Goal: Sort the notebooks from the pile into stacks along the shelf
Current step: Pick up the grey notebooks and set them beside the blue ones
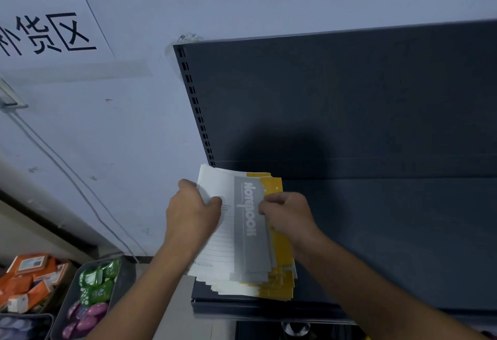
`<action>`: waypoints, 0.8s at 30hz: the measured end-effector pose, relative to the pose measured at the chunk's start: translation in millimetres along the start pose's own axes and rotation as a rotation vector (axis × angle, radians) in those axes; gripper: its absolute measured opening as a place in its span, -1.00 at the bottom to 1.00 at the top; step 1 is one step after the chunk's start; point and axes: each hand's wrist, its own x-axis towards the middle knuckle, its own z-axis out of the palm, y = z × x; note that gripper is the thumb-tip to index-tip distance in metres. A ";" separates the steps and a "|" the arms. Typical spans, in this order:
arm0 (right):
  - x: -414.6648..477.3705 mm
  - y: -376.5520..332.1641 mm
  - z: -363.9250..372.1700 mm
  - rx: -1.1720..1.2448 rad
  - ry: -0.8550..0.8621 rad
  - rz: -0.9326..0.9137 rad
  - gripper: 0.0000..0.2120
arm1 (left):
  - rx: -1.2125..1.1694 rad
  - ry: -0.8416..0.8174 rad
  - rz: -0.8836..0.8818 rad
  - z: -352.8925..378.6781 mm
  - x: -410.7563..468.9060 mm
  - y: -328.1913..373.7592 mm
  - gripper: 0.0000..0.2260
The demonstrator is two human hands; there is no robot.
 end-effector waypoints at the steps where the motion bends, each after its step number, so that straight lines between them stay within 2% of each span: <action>1: 0.7 -2.6 -2.3 0.024 -0.024 0.034 -0.78 | -0.007 0.021 0.005 1.8 -1.3 0.7 -0.75; 3: 0.6 -8.7 -5.0 0.033 -0.065 0.084 -0.90 | -0.001 0.072 0.050 4.5 -3.2 1.5 -0.78; 6: 5.0 -13.7 -6.5 -0.013 -0.109 0.131 -0.90 | -0.003 0.124 0.118 4.8 -3.9 3.2 -0.82; 11: 3.5 -8.0 -3.7 -0.068 -0.130 0.105 -0.84 | -0.079 0.034 0.145 -2.5 -4.8 6.9 -0.91; 15: 0.7 -2.1 -2.2 -0.080 -0.027 0.047 -0.53 | -0.282 -0.111 0.099 -10.3 -3.3 10.5 -0.89; 20: -13.4 -1.4 -19.9 0.168 0.065 0.001 -0.77 | -0.460 -0.169 0.111 2.0 -3.9 21.5 -0.81; 21: -17.7 -1.6 -25.6 0.191 0.089 -0.028 -0.82 | -0.444 -0.189 0.139 6.3 -5.6 25.4 -0.78; 24: -22.1 4.8 -46.2 0.220 0.195 -0.039 -0.79 | -0.309 -0.278 0.281 21.8 -15.5 38.5 -0.71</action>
